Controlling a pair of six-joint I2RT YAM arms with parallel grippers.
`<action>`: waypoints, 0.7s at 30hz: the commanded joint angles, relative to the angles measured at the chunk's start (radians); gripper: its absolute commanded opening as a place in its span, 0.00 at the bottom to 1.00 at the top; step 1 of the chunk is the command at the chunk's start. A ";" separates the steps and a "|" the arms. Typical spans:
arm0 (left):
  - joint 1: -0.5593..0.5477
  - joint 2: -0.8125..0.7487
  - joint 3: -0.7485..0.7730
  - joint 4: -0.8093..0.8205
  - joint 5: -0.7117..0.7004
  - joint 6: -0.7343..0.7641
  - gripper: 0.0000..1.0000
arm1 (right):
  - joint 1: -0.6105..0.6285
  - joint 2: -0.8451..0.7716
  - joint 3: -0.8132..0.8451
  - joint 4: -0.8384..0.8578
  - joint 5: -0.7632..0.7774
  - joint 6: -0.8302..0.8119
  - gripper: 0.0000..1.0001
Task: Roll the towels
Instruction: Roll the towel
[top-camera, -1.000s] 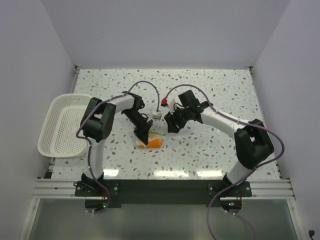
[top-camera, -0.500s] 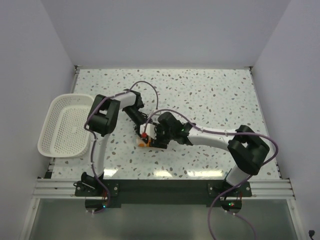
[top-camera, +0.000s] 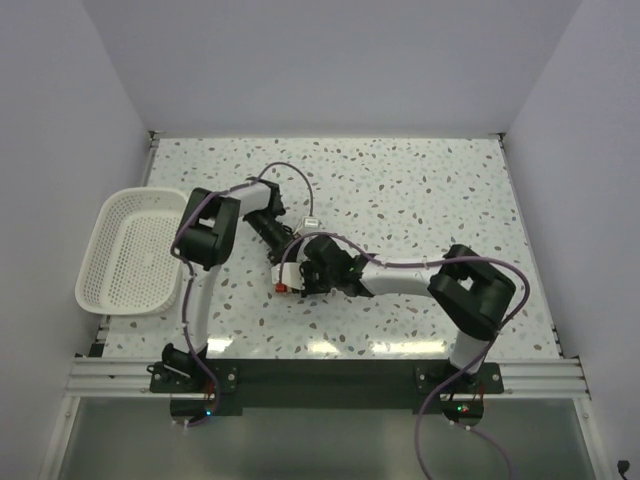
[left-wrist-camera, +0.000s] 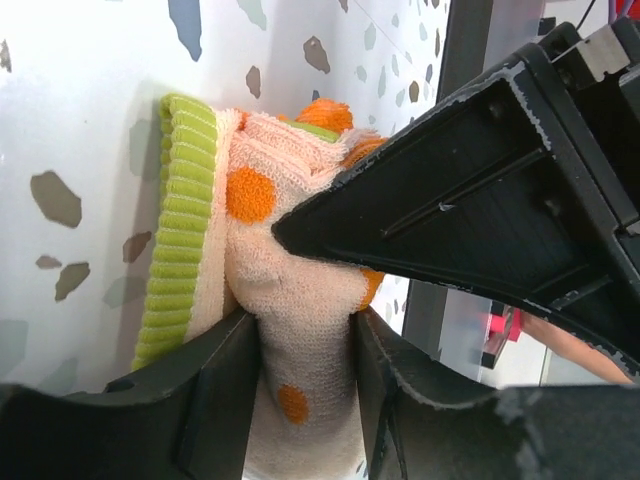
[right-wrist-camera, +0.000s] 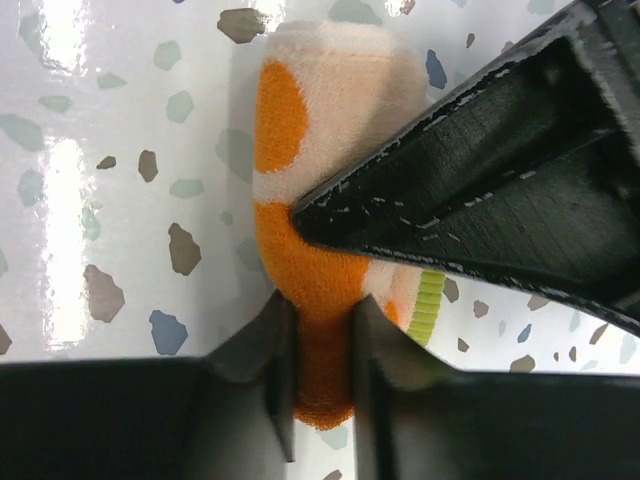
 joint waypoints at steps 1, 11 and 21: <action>0.014 0.026 -0.015 0.221 -0.142 0.064 0.49 | 0.000 0.087 0.057 -0.088 -0.019 0.015 0.12; 0.150 -0.134 -0.060 0.255 -0.159 0.065 0.67 | -0.087 0.094 0.192 -0.424 -0.227 0.095 0.00; 0.303 -0.301 -0.007 0.360 -0.163 -0.017 0.71 | -0.227 0.268 0.428 -0.711 -0.499 0.241 0.00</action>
